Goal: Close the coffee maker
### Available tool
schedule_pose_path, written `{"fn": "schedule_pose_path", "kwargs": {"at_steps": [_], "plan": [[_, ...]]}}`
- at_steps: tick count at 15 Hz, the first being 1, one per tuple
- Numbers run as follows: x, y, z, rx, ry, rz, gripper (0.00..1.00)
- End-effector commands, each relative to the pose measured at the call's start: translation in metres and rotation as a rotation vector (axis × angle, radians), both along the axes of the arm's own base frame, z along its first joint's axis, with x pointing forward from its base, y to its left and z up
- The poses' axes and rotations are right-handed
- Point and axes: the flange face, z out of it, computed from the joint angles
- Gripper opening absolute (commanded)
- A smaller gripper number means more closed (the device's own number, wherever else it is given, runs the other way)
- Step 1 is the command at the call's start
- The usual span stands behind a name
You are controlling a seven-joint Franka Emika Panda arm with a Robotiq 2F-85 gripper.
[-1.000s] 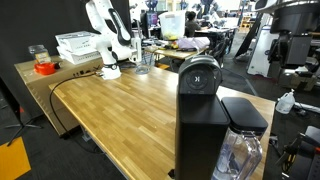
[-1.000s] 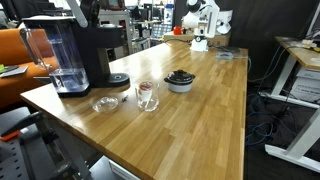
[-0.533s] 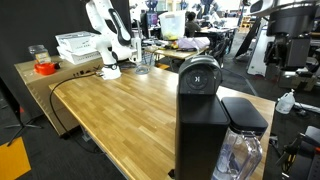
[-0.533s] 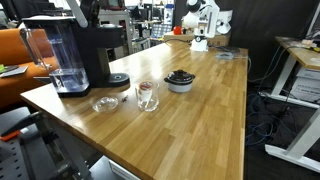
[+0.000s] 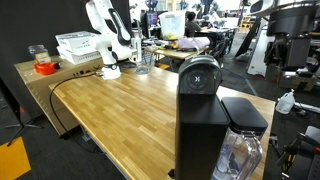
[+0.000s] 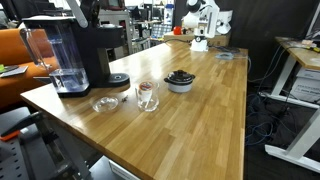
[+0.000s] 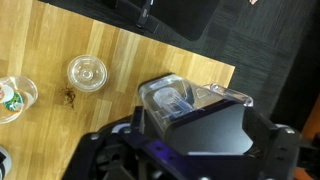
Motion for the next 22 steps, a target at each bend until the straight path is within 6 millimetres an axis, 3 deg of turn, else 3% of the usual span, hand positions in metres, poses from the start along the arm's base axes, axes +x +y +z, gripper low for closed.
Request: {"fn": "schedule_pose_path", "kwargs": {"at_steps": [1,6,11,22], "plan": [[0.011,-0.003,-0.003,0.078,0.017,0.016,1.0],[0.046,-0.006,-0.01,0.084,-0.014,0.045,1.0],[0.079,0.014,0.002,0.1,-0.077,0.106,1.0],[0.078,0.02,0.007,0.093,-0.089,0.103,1.0]]}}
